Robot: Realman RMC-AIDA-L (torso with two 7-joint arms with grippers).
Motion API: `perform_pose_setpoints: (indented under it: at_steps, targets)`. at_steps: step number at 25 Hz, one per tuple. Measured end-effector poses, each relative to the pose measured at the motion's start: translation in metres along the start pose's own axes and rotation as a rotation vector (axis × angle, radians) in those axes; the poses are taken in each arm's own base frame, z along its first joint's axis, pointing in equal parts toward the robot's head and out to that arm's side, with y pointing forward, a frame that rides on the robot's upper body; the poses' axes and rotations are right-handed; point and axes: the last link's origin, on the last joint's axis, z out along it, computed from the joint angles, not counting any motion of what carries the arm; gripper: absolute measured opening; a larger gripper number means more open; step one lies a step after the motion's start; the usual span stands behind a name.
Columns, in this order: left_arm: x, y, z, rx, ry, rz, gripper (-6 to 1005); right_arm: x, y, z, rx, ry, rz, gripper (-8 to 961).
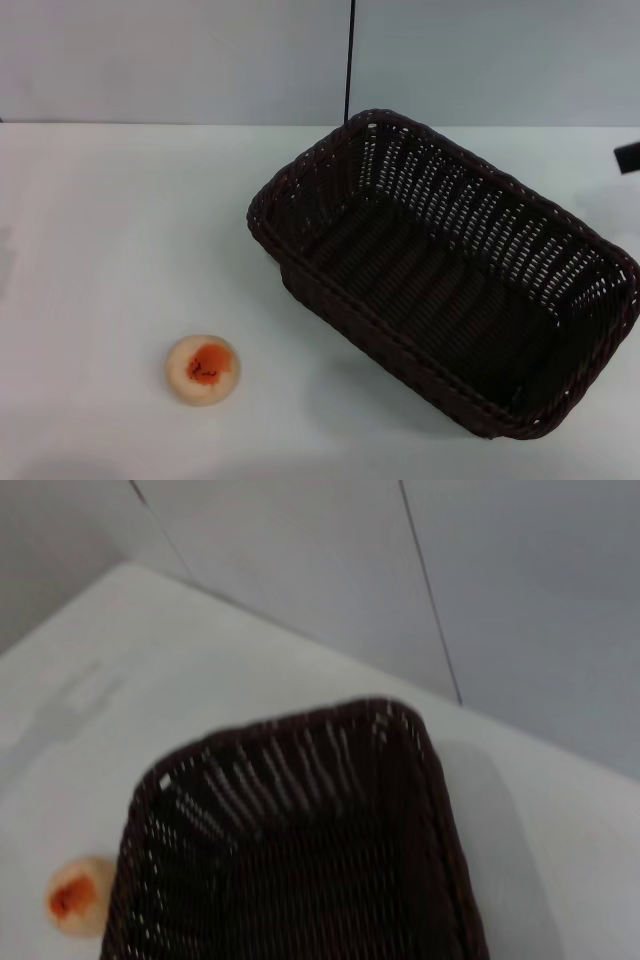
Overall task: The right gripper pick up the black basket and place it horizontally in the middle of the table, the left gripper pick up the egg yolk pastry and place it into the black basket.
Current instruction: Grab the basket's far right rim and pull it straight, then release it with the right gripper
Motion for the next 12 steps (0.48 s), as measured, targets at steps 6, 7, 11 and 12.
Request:
perform_pose_setpoints:
  at_steps: [6, 7, 11, 12]
  targets:
    - [0.000, 0.000, 0.000, 0.002, 0.000, -0.001, 775, 0.006, -0.005, 0.019, 0.026, 0.097, 0.020, 752]
    - [-0.001, 0.000, 0.000, 0.001, -0.001, -0.002, 775, 0.007, -0.006, 0.023, 0.035, 0.111, 0.021, 751]
    - [-0.003, 0.001, 0.001, -0.002, -0.010, -0.008, 772, 0.010, -0.007, 0.034, 0.036, 0.147, 0.027, 744]
    - [-0.003, 0.001, 0.001, -0.002, -0.012, -0.009, 772, 0.011, -0.008, 0.036, 0.034, 0.152, 0.030, 743]
